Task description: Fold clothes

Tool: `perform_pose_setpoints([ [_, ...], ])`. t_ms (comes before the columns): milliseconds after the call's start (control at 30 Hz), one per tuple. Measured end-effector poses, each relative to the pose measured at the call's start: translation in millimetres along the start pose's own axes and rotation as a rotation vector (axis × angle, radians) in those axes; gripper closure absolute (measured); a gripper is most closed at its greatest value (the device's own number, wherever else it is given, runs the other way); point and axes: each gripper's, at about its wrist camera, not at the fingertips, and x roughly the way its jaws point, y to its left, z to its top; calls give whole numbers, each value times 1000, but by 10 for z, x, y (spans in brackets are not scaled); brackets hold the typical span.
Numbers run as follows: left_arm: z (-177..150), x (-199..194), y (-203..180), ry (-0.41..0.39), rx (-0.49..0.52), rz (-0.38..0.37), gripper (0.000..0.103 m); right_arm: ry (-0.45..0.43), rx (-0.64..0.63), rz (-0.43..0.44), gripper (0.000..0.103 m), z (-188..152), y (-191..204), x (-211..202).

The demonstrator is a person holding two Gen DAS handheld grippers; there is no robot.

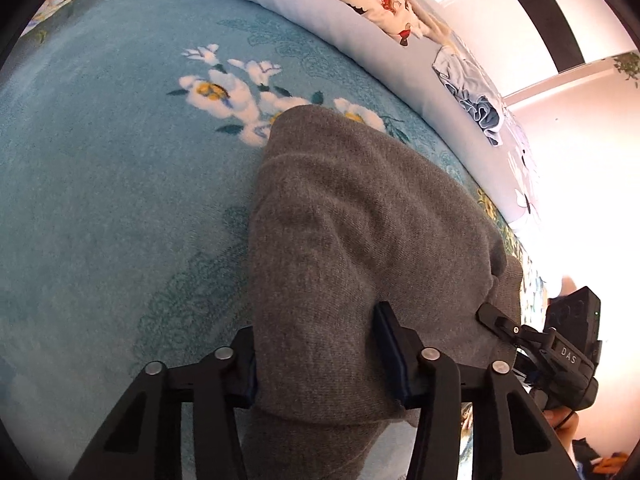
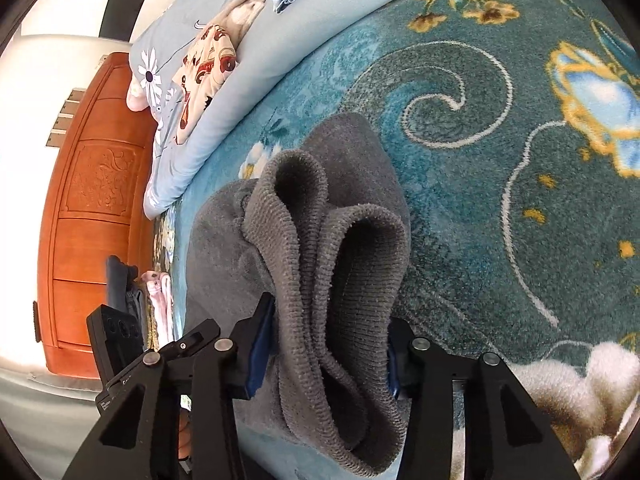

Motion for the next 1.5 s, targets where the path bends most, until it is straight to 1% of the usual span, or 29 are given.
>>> perform_pose_setpoints([
  [67,-27,-75,-33,-26,17,9,69,-2,-21,7,63,11,103,-24],
  [133,-73,-206,-89,-66,53,24,73,-9,-45,22,64,30,229,-64],
  [233,-105,-411,-138,-137,76,39,74,-20,-75,46,66,70,426,-122],
  [300,-119,-587,-116,-190,56,30,74,-18,-96,65,66,97,569,-140],
  [400,-83,-893,0,-268,7,6,74,-11,-161,91,67,132,898,-162],
  [467,-49,-1169,124,-335,-18,2,74,-1,-228,129,67,187,1221,-149],
  [533,-20,-1498,297,-404,-55,0,74,22,-309,178,67,258,1633,-89],
  [600,-6,-1896,540,-471,-99,5,74,66,-400,234,67,318,2124,49],
  [700,0,-2510,928,-576,-145,60,74,160,-529,291,67,353,2940,406],
  [767,-3,-2912,1200,-645,-181,105,74,230,-610,332,67,310,3508,709],
  [900,-39,-3688,1768,-785,-269,189,73,352,-773,405,67,66,4658,1312],
  [967,-52,-3988,2021,-851,-307,225,73,394,-851,448,67,-94,5207,1568],
  [1033,-70,-4251,2286,-909,-348,259,73,437,-923,484,67,-264,5676,1806],
  [1067,-82,-4336,2424,-928,-371,270,73,459,-955,497,67,-347,5893,1939],
  [1167,-103,-4554,2824,-981,-442,306,73,531,-1019,490,67,-568,6365,2355],
  [1267,-52,-4561,3135,-1006,-516,344,72,570,-1111,441,67,-794,6694,2659],
  [1333,-6,-4464,3314,-1009,-553,352,72,573,-1161,413,67,-896,6870,2884],
  [1400,15,-4347,3499,-996,-583,342,72,575,-1183,387,67,-968,6986,3126],
  [1500,-11,-4230,3692,-990,-603,325,68,584,-1216,314,67,-1024,7028,3482],
])
